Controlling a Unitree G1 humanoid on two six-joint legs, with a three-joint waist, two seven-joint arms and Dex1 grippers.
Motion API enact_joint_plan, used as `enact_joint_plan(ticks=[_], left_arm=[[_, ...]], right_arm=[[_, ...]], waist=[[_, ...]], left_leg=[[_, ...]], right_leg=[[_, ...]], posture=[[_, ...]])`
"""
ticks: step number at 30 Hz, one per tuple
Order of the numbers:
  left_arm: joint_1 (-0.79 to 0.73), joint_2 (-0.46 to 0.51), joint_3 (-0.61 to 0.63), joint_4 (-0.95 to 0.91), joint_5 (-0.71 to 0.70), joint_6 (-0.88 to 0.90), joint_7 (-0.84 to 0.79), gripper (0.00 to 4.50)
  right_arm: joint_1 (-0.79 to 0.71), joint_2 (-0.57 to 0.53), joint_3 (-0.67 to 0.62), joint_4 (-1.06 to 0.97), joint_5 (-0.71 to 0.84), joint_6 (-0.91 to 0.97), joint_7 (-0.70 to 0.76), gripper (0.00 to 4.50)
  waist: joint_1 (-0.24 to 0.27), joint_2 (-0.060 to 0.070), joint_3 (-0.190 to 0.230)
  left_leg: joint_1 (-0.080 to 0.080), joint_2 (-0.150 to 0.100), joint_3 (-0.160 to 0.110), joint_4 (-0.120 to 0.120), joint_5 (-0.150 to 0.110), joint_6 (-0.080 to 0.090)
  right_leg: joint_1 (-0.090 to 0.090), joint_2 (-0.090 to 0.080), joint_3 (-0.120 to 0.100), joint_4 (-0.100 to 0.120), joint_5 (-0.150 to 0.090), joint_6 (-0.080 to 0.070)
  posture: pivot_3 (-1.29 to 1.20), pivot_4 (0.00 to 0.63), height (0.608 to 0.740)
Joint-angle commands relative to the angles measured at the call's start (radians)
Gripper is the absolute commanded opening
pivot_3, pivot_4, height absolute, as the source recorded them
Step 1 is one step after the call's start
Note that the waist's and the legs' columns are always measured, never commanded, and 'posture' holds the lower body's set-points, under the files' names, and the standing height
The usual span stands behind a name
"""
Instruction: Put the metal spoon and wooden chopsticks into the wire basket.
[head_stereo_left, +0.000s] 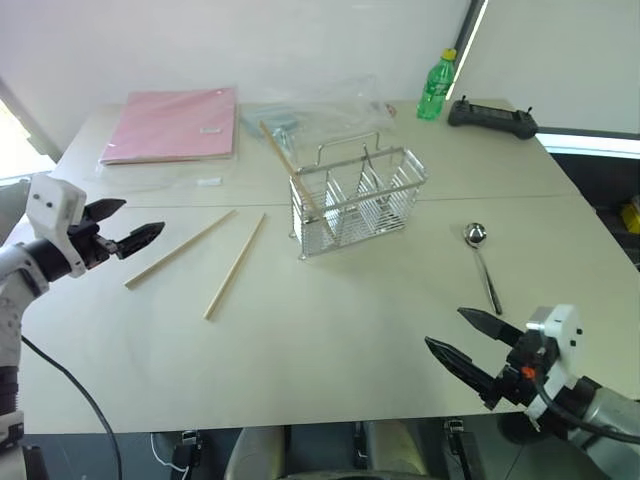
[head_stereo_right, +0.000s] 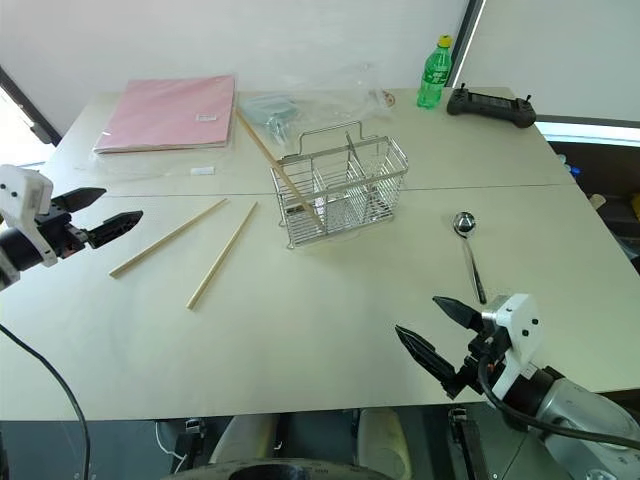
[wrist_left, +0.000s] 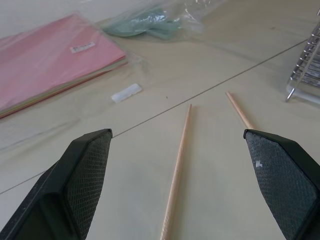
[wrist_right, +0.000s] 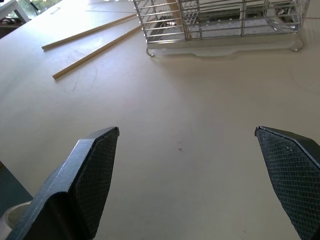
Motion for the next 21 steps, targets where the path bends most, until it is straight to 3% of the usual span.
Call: enact_joint_plan(ticks=[1, 21], left_arm=[[-0.016, -0.001, 0.012, -0.029, -0.020, 0.010, 0.000, 4.43], [-0.070, -0.007, -0.024, -0.040, -0.019, 0.055, 0.001, 4.43]], right_arm=[[0.000, -0.007, -0.031, -0.029, 0.022, 0.001, -0.008, 4.50], [-0.063, -0.030, -0.023, -0.056, 0.065, 0.051, -0.090, 4.50]], waist=[[0.001, 0.000, 0.000], [0.000, -0.001, 0.000]], left_leg=[[0.000, 0.000, 0.000, 0.000, 0.000, 0.000], [0.000, 0.000, 0.000, 0.001, 0.000, 0.000]], right_leg=[[0.000, 0.000, 0.000, 0.000, 0.000, 0.000], [0.000, 0.000, 0.000, 0.002, 0.000, 0.000]], posture=[[0.00, 0.150, 0.728], [0.00, 0.150, 0.728]])
